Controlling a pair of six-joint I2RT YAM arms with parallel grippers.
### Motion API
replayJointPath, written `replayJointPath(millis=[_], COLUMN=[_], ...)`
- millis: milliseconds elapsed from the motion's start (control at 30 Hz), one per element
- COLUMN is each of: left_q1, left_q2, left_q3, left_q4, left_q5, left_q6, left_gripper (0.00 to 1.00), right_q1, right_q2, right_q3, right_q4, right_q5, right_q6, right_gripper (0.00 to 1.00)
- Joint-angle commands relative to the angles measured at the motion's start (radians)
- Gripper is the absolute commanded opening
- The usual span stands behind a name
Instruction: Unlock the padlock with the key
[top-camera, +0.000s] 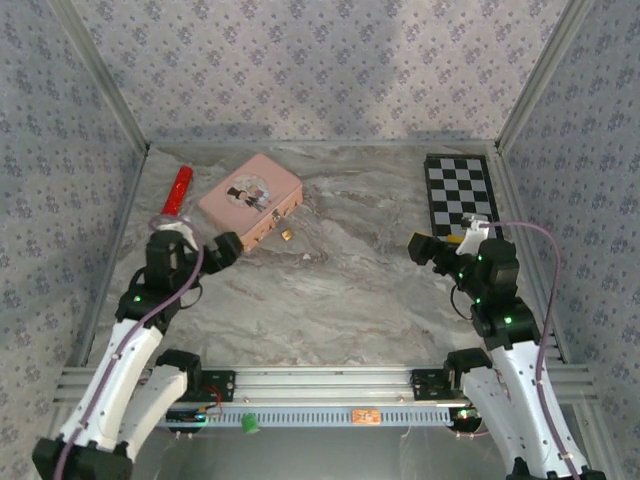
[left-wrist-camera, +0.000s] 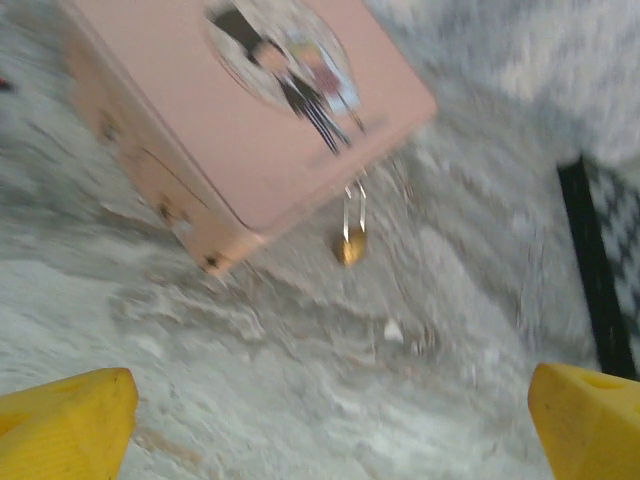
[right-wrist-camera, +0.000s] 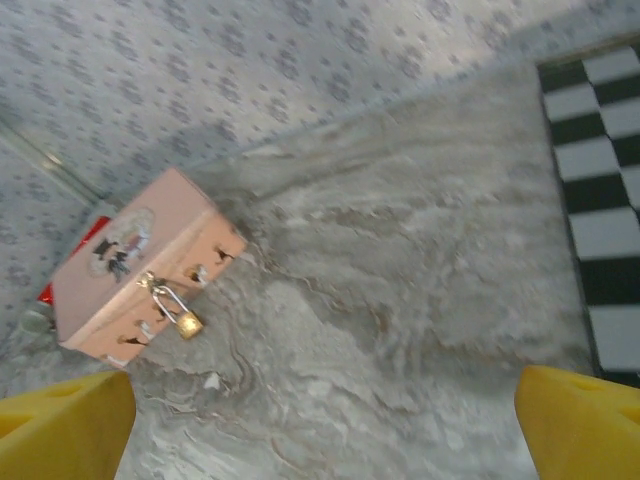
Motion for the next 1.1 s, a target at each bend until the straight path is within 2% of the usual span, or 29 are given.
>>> replayJointPath(millis=[0, 100, 200, 333, 433, 500, 600, 800, 1067], left_q1=[-0.159, -0.269, -0.317, -0.33, -0.33, -0.33, -0.332, -0.331, -0.332], left_q2=[0.029, 0.095, 0.149, 0.186, 0.192, 0.193, 0.188, 0.161, 0.12], left_q3=[-0.01, -0.006, -0.002, -0.008, -0.026, -0.043, -0.082, -0.149, -0.166], left_q4=[0.052, 0.075, 0.09, 0.116, 0.134, 0.154, 0.192, 0.257, 0.257], left_q5=[-0.085, -0.144, -0.172, -0.183, -0.22, -0.233, -0.244, -0.261, -0.248], left_q6=[0.072, 0.105, 0.131, 0.171, 0.201, 0.219, 0.253, 0.272, 0.263], left_gripper=[1.0, 1.0, 1.0, 1.0, 1.0, 1.0, 1.0, 1.0, 1.0], right_q1=[0.047, 0.134, 0.284, 0.512, 0.623, 0.667, 0.686, 0.648, 0.616], right_q2=[0.029, 0.087, 0.158, 0.283, 0.378, 0.425, 0.455, 0.478, 0.551], right_q3=[0.082, 0.113, 0.132, 0.185, 0.234, 0.246, 0.212, 0.092, -0.006], right_q4=[-0.233, -0.34, -0.422, -0.566, -0.7, -0.763, -0.793, -0.731, -0.64], right_q5=[0.144, 0.205, 0.303, 0.453, 0.53, 0.538, 0.509, 0.337, 0.266], right_q6=[0.073, 0.119, 0.194, 0.317, 0.396, 0.449, 0.51, 0.566, 0.622], right_gripper=[0.99, 0.95, 0.95, 0.95, 0.96, 0.96, 0.96, 0.92, 0.89])
